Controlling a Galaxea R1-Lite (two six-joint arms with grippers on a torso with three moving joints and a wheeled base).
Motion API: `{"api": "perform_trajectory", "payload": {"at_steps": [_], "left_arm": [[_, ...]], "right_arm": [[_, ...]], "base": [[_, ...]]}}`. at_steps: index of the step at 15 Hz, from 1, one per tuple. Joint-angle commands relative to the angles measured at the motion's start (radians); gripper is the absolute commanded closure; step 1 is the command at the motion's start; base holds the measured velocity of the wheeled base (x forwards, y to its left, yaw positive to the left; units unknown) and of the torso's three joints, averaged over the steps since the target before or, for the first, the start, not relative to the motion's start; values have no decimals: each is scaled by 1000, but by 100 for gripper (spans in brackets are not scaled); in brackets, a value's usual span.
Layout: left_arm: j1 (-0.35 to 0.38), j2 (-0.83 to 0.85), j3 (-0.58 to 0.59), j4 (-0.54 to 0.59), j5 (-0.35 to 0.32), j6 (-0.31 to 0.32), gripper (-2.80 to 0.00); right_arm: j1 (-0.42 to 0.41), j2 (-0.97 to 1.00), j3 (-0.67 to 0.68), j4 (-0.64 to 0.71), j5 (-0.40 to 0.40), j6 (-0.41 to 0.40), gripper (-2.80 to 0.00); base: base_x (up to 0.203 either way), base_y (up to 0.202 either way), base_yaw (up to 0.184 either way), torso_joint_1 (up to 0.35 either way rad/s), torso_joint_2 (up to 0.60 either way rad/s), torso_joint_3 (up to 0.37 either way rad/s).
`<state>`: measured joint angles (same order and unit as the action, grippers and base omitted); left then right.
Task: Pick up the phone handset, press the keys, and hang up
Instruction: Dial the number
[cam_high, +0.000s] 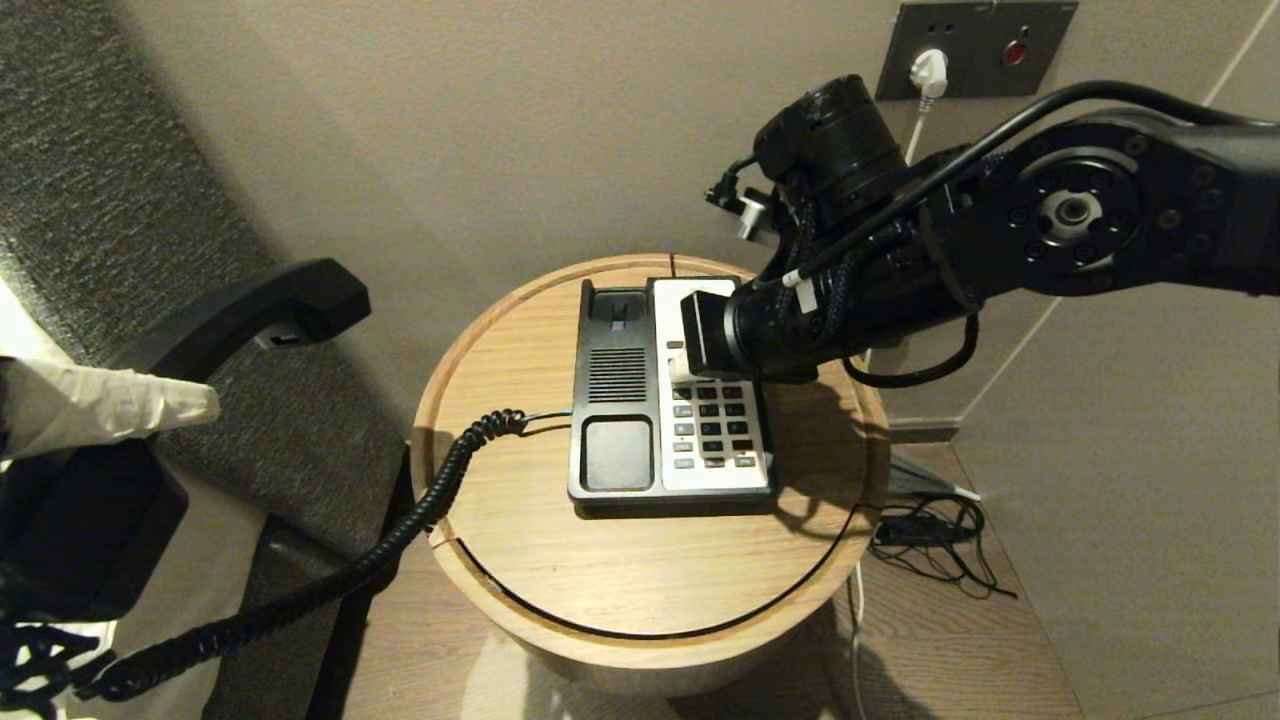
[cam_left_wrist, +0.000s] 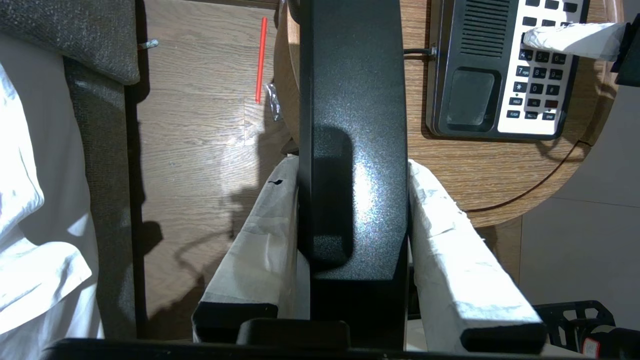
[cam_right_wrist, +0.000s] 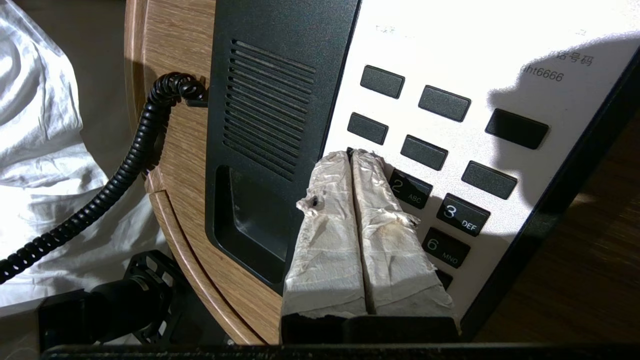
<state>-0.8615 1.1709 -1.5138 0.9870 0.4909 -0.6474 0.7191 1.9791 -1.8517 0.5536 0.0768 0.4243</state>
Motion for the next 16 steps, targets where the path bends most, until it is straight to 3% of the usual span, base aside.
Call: {"api": "perform_trajectory", "payload": {"at_steps": [1,16], "left_arm": [[0,3,0,5,3,-4,0],[1,-7,27,4,3,-4,0]], "right_arm": [[-4,-2,8,5,0,2,0],[6,-102,9,68,-3,18,0]], "base": [[0,0,0,0,0,0],[0,0,0,0,0,0]]}}
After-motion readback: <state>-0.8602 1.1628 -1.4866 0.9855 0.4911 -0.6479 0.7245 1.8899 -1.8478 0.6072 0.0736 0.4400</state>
